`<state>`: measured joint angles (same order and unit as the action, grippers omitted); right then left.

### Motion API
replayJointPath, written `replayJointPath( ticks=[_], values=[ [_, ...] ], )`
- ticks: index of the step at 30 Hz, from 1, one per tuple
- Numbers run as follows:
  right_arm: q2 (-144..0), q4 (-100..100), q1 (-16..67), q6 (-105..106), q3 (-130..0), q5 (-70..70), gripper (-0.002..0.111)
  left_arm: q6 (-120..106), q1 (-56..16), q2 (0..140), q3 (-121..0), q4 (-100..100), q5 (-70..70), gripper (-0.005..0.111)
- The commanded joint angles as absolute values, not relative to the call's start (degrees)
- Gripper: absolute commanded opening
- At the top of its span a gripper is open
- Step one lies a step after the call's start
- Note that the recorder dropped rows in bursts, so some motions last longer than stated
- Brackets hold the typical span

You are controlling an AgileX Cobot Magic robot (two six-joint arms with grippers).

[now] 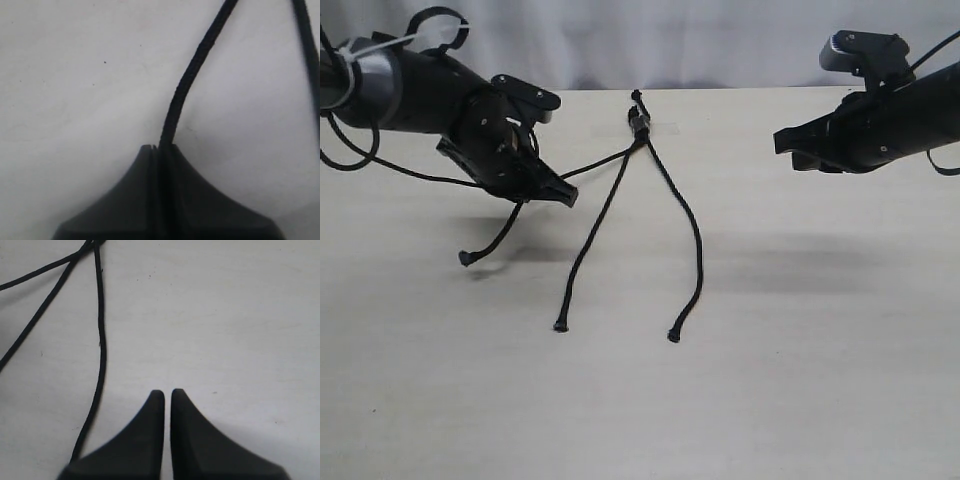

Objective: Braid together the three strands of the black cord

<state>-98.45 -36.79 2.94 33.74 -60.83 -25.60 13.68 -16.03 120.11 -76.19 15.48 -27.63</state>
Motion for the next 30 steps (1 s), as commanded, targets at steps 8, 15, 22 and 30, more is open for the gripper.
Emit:
replayJointPath(
  ticks=[8,15,22,30],
  values=[
    [-98.4,-36.6,2.8,34.3,-61.2,-25.4,0.005,13.6,-16.0,122.6,-76.1,17.3,-26.5,0.037],
    [-98.4,-36.6,10.3,35.5,-61.2,-23.1,0.039,13.2,-16.0,117.3,-76.1,17.4,-26.1,0.037],
    [-102.2,-36.4,29.1,37.7,-64.7,-23.0,0.045,12.4,-9.5,98.3,-65.6,16.6,-13.9,0.0],
    [-117.6,-12.3,38.2,9.1,-83.0,-35.6,0.045,12.4,-6.2,88.9,-61.3,15.3,-11.9,0.0]
  ],
)
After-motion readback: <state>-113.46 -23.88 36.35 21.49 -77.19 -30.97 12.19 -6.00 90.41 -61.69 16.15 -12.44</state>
